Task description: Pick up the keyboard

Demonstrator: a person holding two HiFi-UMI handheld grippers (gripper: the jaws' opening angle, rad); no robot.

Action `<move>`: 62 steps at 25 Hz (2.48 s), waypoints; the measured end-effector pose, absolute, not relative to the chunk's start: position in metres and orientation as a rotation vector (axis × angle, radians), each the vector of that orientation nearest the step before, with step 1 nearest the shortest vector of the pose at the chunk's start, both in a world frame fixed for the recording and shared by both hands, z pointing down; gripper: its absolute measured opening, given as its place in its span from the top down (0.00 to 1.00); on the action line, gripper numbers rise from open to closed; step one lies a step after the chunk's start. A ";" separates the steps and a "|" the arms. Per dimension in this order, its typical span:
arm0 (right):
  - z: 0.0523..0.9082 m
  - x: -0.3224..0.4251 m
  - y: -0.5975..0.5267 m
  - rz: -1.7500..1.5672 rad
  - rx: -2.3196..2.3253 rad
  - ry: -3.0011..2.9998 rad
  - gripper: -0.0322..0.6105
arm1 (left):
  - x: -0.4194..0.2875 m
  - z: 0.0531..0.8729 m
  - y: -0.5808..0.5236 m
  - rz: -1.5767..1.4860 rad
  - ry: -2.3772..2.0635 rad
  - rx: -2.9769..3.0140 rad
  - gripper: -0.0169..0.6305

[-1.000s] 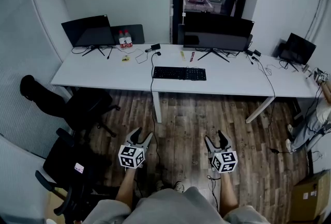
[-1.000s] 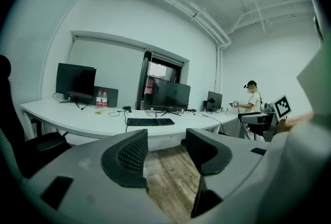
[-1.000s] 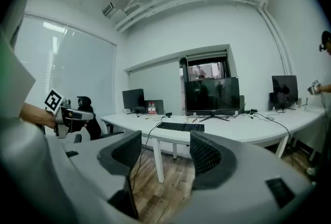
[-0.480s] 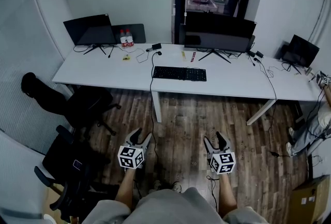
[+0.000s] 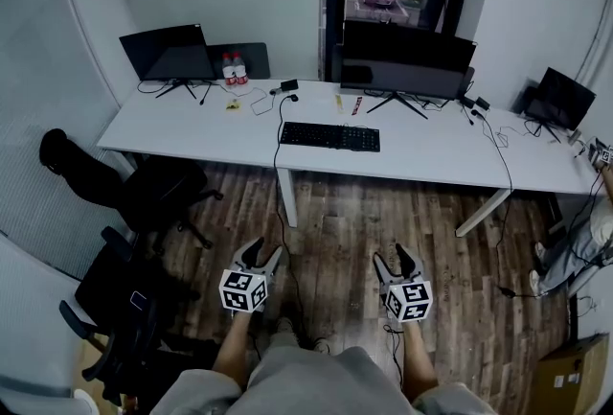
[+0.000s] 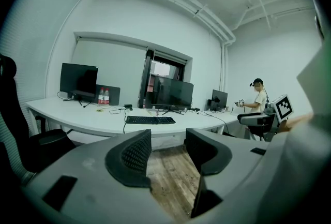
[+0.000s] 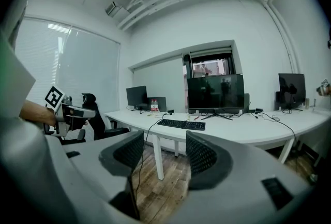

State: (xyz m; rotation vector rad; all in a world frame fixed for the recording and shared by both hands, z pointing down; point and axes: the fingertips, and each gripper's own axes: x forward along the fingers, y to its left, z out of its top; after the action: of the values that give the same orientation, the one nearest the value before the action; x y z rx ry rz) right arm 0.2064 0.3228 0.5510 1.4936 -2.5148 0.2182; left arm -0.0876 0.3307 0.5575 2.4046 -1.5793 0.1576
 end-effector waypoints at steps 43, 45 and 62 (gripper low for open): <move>0.542 0.155 0.074 0.215 1.665 -2.372 0.62 | -0.147 0.553 0.037 0.133 -1.432 2.487 0.67; 0.541 0.149 0.065 0.216 1.676 -2.363 0.62 | -0.153 0.554 0.025 0.133 -1.423 2.489 0.67; 0.549 0.135 0.030 0.235 1.757 -2.290 0.63 | -0.166 0.564 -0.035 0.163 -1.331 2.535 0.68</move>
State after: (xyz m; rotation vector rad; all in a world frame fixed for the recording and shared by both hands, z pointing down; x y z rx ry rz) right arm 0.1346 0.0302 0.5489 1.7574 -2.2901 0.2347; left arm -0.1662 -0.0348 0.5638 2.5351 -1.3312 0.1628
